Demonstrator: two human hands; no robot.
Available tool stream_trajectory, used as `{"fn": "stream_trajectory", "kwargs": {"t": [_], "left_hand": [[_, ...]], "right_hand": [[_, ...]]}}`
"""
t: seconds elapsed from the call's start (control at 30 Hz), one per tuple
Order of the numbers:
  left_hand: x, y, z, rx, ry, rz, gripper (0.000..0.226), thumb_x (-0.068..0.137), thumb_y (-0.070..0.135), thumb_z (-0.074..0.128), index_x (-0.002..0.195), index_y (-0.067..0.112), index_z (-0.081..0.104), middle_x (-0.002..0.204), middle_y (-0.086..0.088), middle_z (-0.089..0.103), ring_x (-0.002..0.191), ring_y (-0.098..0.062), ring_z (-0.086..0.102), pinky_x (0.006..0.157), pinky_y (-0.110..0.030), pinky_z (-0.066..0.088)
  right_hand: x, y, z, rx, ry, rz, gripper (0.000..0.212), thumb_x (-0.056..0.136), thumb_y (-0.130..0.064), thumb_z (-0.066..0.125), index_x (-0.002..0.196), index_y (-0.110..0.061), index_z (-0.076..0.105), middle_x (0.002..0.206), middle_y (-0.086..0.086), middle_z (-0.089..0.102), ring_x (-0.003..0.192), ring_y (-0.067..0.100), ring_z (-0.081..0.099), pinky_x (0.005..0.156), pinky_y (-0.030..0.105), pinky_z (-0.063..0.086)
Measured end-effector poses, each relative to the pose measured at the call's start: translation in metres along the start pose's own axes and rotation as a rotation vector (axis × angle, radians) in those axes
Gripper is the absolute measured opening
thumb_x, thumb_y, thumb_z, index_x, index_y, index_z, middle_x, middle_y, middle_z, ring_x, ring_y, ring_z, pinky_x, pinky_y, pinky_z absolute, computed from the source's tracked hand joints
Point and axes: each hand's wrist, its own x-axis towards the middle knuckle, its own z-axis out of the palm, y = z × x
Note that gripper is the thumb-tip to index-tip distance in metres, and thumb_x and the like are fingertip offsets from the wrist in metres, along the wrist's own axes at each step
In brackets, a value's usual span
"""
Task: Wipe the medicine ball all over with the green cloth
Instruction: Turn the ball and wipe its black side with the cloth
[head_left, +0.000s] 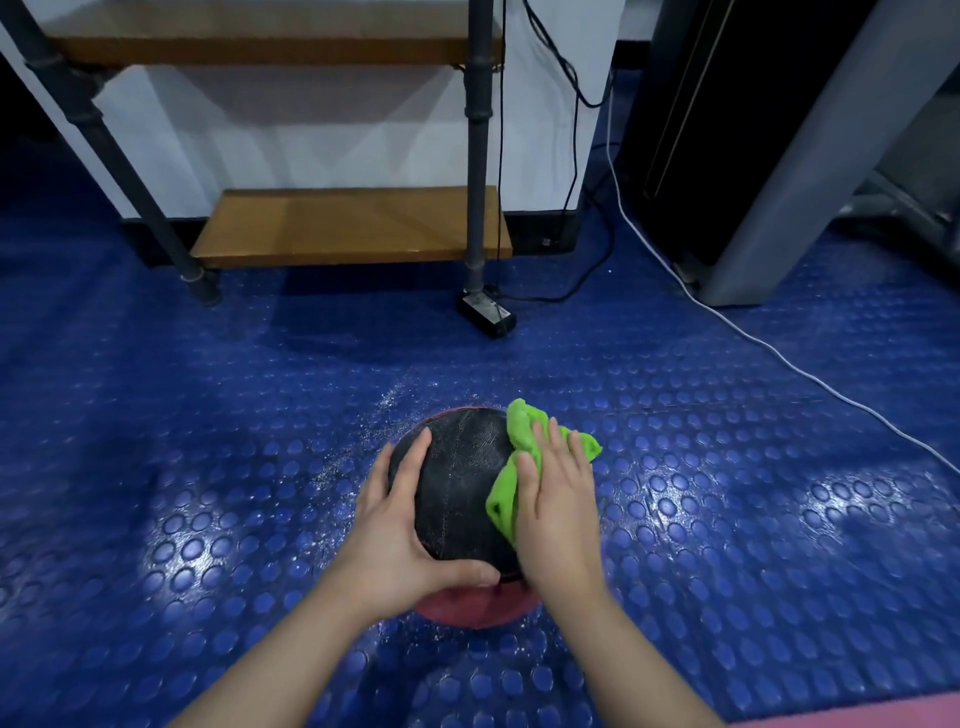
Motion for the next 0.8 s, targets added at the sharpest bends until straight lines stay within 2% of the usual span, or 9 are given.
{"fn": "stream_trajectory", "kwargs": {"t": [0.1,0.23,0.33,0.4,0.47,0.53,0.6,0.67,0.8], "left_hand": [[0.005,-0.002,-0.003,-0.005,-0.011,-0.002,0.145,0.025,0.073,0.085,0.133,0.075,-0.011,0.159,0.019,-0.016,0.151,-0.010,-0.005,0.123,-0.046,0.017],[0.008,-0.001,-0.001,-0.009,0.004,-0.013,0.149,0.022,0.076,0.082,0.138,0.070,-0.010,0.160,0.015,-0.016,0.150,-0.011,-0.007,0.123,-0.045,0.015],[0.008,0.003,0.002,-0.006,0.014,-0.041,0.149,0.022,0.078,0.080,0.138,0.069,-0.012,0.160,0.015,-0.018,0.151,-0.019,-0.005,0.122,-0.050,0.016],[0.006,0.004,0.002,-0.009,0.011,-0.044,0.149,0.025,0.076,0.083,0.138,0.068,-0.013,0.158,0.017,-0.019,0.152,-0.021,-0.003,0.122,-0.051,0.018],[0.004,0.004,0.001,-0.017,0.010,-0.044,0.148,0.026,0.074,0.085,0.137,0.070,-0.014,0.157,0.020,-0.018,0.151,-0.021,-0.001,0.121,-0.051,0.018],[0.003,0.002,-0.001,-0.037,0.003,-0.046,0.147,0.023,0.075,0.084,0.133,0.073,-0.014,0.157,0.021,-0.017,0.151,-0.018,0.000,0.122,-0.049,0.019],[0.005,-0.001,-0.004,-0.063,-0.011,-0.047,0.149,0.020,0.077,0.084,0.134,0.073,-0.011,0.158,0.018,-0.015,0.151,-0.014,0.001,0.122,-0.047,0.019],[0.009,-0.004,-0.011,-0.080,-0.036,-0.054,0.152,0.017,0.078,0.084,0.138,0.071,-0.008,0.160,0.016,-0.010,0.150,-0.013,0.005,0.122,-0.046,0.021],[0.021,-0.011,-0.026,-0.107,-0.114,-0.057,0.156,0.020,0.072,0.088,0.148,0.058,-0.001,0.159,0.015,-0.001,0.148,-0.011,0.010,0.121,-0.040,0.021]], "right_hand": [[-0.026,0.001,0.007,-0.027,0.034,-0.084,0.062,0.098,-0.053,0.013,0.150,-0.024,0.024,0.156,-0.014,0.015,0.147,0.009,-0.003,0.120,0.026,-0.001],[-0.009,0.009,0.000,0.004,-0.023,-0.083,0.063,0.097,-0.055,0.014,0.151,-0.024,0.025,0.152,-0.013,0.024,0.146,0.009,0.006,0.116,0.018,-0.003],[0.029,0.034,0.003,0.161,-0.135,0.154,0.051,0.101,-0.048,0.023,0.141,-0.023,0.044,0.139,-0.009,0.046,0.135,0.012,0.033,0.116,0.032,0.019],[0.047,0.040,0.004,0.311,-0.176,0.366,0.054,0.098,-0.055,0.025,0.132,-0.025,0.054,0.133,-0.001,0.057,0.128,0.023,0.047,0.109,0.044,0.034],[0.047,0.036,0.004,0.293,-0.156,0.413,0.051,0.101,-0.049,0.027,0.128,-0.019,0.057,0.125,0.005,0.061,0.120,0.027,0.053,0.103,0.043,0.039],[0.030,0.024,0.001,0.172,-0.062,0.248,0.046,0.104,-0.037,0.027,0.133,-0.014,0.053,0.130,0.005,0.058,0.126,0.025,0.047,0.109,0.038,0.032],[0.002,0.008,0.000,0.139,0.010,0.066,0.050,0.103,-0.041,0.025,0.146,-0.020,0.038,0.148,-0.006,0.041,0.142,0.014,0.024,0.118,0.022,0.010],[-0.021,0.004,0.006,0.132,0.023,-0.058,0.055,0.100,-0.047,0.022,0.150,-0.025,0.027,0.156,-0.011,0.024,0.147,0.006,0.005,0.115,0.012,-0.002],[-0.042,0.027,0.009,0.040,-0.056,-0.348,0.049,0.103,-0.035,0.027,0.151,-0.029,0.021,0.160,-0.008,0.018,0.149,0.016,0.003,0.120,0.025,0.003]]}}
